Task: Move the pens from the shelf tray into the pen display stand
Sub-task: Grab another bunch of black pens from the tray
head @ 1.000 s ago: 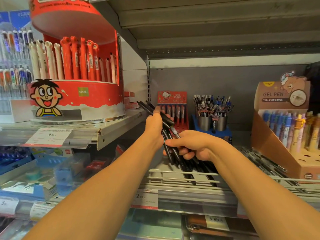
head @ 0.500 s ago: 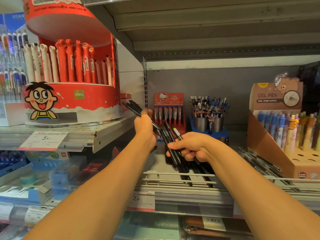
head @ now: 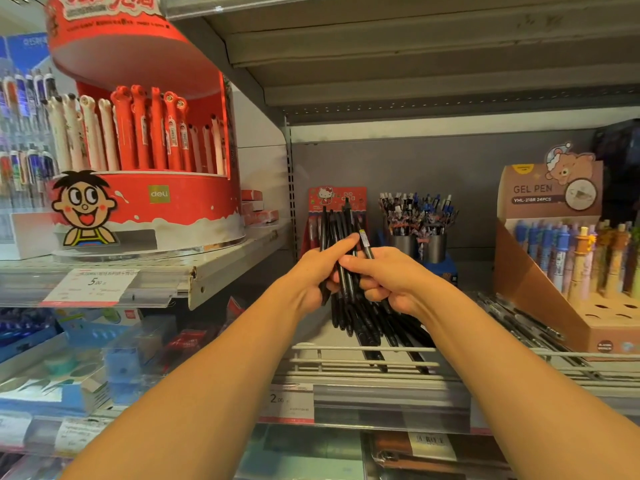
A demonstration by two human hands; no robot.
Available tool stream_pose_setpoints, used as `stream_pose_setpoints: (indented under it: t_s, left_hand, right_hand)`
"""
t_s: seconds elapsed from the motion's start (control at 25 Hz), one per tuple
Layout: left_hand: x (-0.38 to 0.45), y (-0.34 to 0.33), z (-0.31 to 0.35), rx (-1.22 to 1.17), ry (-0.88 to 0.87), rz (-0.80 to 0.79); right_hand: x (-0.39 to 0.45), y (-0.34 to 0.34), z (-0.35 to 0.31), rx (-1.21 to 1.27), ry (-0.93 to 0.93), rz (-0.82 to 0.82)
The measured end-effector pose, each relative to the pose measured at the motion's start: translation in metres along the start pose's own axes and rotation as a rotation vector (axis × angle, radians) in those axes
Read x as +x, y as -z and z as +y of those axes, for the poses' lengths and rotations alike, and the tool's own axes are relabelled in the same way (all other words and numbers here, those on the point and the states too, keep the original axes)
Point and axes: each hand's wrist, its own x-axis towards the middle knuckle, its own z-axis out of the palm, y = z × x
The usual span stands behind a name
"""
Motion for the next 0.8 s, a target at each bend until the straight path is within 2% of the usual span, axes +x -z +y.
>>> stream_pose_setpoints:
  t_s: [0.12, 0.24, 0.36, 0.44, 0.52, 0.64, 0.72, 0.8]
  left_hand:
    - [-0.003, 0.001, 0.000, -0.025, -0.029, 0.001]
    - [0.003, -0.007, -0.002, 0.031, -0.093, 0.149]
    - [0.008, -0.007, -0.004, 0.045, -0.146, 0.313]
    - [0.008, -0.004, -0.003, 0.021, -0.209, 0.339]
    - [0.004, -0.005, -0.003, -0.031, -0.218, 0.219]
    - [-0.007, -0.017, -0.004, -0.018, -0.170, -0.054]
    - [-0.010, -0.021, -0.001, -0.001, -0.137, -0.118]
    - [-0.011, -0.017, 0.002, -0.011, -0.119, -0.111]
  right_hand:
    - [0.000, -0.001, 0.000, -0.072, -0.003, 0.032]
    - [-0.001, -0.005, 0.000, -0.154, 0.018, 0.096]
    - [-0.001, -0.009, 0.001, -0.156, 0.007, 0.093]
    - [0.001, -0.011, 0.000, -0.094, 0.030, 0.158]
    - [0.003, -0.009, -0.002, -0.003, 0.095, 0.266]
    - [0.002, -0.005, -0.005, 0.081, 0.131, 0.319]
    - [0.001, -0.004, -0.008, 0.175, 0.070, 0.315]
    - [0.001, -0.004, -0.009, 0.262, -0.007, 0.278]
